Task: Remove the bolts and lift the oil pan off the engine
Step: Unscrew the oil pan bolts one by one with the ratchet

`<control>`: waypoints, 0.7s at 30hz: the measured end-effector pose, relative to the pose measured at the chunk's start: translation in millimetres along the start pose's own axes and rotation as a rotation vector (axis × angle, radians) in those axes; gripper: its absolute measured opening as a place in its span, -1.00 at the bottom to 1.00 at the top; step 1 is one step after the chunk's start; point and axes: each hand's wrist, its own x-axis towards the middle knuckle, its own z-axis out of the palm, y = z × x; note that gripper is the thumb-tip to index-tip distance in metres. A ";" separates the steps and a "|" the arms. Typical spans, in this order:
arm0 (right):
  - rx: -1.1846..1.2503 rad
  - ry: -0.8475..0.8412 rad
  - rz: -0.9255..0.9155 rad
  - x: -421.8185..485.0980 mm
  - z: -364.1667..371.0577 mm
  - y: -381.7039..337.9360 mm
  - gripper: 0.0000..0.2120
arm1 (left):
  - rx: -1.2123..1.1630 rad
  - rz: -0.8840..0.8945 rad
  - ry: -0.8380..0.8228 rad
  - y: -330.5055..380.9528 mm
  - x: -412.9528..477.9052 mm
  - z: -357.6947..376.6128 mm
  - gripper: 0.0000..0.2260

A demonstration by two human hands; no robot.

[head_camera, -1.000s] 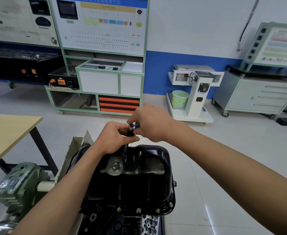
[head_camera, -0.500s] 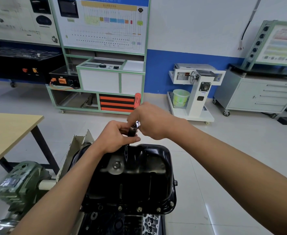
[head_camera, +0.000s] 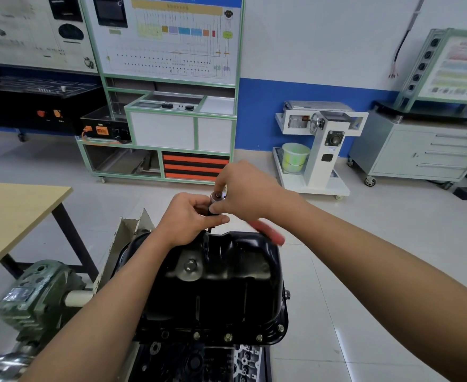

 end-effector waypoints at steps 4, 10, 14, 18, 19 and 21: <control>0.071 0.081 0.105 -0.7 10.2 -6.8 -0.58 | 0.071 0.040 0.021 -1.2 0.4 -0.2 -0.91; -0.014 0.123 0.096 -6.6 10.1 -18.4 -0.61 | 0.053 0.038 0.014 -2.1 0.9 -0.1 -0.87; -0.119 0.067 0.008 -10.2 3.7 -19.4 -0.69 | 0.011 0.049 -0.014 0.5 -1.1 1.6 -0.88; -0.179 0.008 -0.106 -10.5 -1.3 -21.0 -0.93 | 0.080 0.037 0.012 -0.6 -0.4 -0.2 -0.87; -0.196 0.000 -0.115 -9.4 -3.1 -19.7 -0.93 | 0.083 0.028 0.009 -1.2 0.2 -0.7 -0.86; -0.218 -0.033 -0.135 -7.2 -7.2 -17.0 -0.81 | 0.076 0.016 0.006 -0.5 -0.1 -1.0 -0.86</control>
